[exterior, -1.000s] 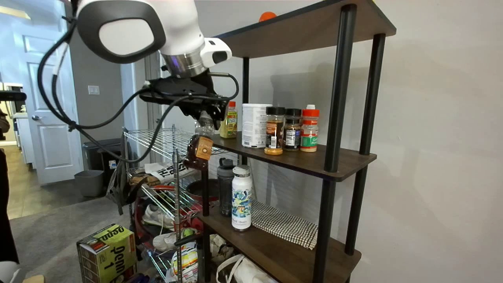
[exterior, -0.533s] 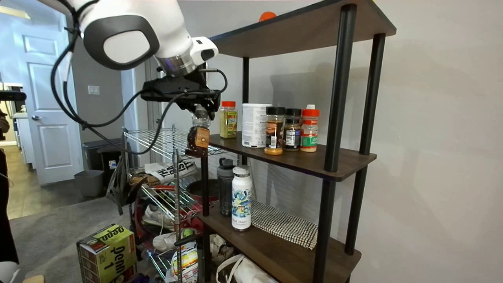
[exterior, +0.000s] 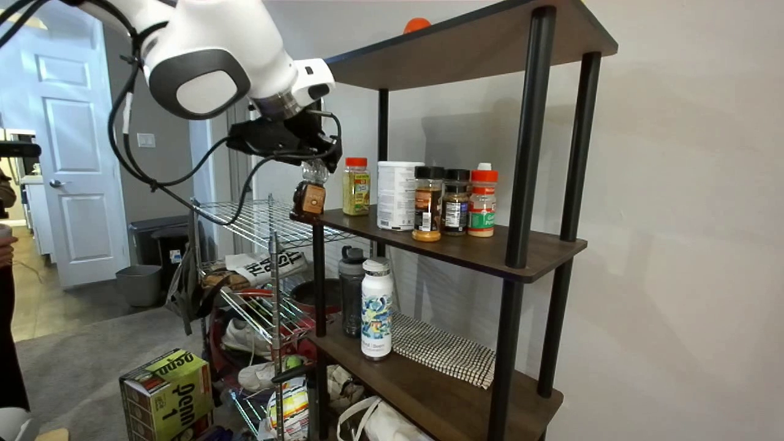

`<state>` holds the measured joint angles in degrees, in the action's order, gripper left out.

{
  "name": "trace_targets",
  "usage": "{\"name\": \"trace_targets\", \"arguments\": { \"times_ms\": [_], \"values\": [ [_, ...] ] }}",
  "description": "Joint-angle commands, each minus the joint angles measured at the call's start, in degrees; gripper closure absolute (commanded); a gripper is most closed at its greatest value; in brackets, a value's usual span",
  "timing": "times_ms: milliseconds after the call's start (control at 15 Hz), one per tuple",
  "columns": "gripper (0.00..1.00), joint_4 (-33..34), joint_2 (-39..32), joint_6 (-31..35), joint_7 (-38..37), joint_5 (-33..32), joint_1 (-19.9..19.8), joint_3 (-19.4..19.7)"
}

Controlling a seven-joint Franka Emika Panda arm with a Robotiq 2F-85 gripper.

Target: Move the bottle of honey to the left

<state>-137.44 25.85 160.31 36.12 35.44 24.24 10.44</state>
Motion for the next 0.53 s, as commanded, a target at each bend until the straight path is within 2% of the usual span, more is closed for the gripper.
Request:
{"name": "trace_targets", "arguments": {
  "times_ms": [0, 267, 467],
  "values": [
    [0.83, 3.8, -2.5, 7.7, -0.3, 7.7, 4.4, 1.0],
    [0.83, 7.9, -4.6, 15.3, 4.0, 14.9, 11.5, 5.0],
    [0.83, 11.2, -5.8, 19.1, 9.5, 18.8, 18.9, 10.5]
  ]
}}
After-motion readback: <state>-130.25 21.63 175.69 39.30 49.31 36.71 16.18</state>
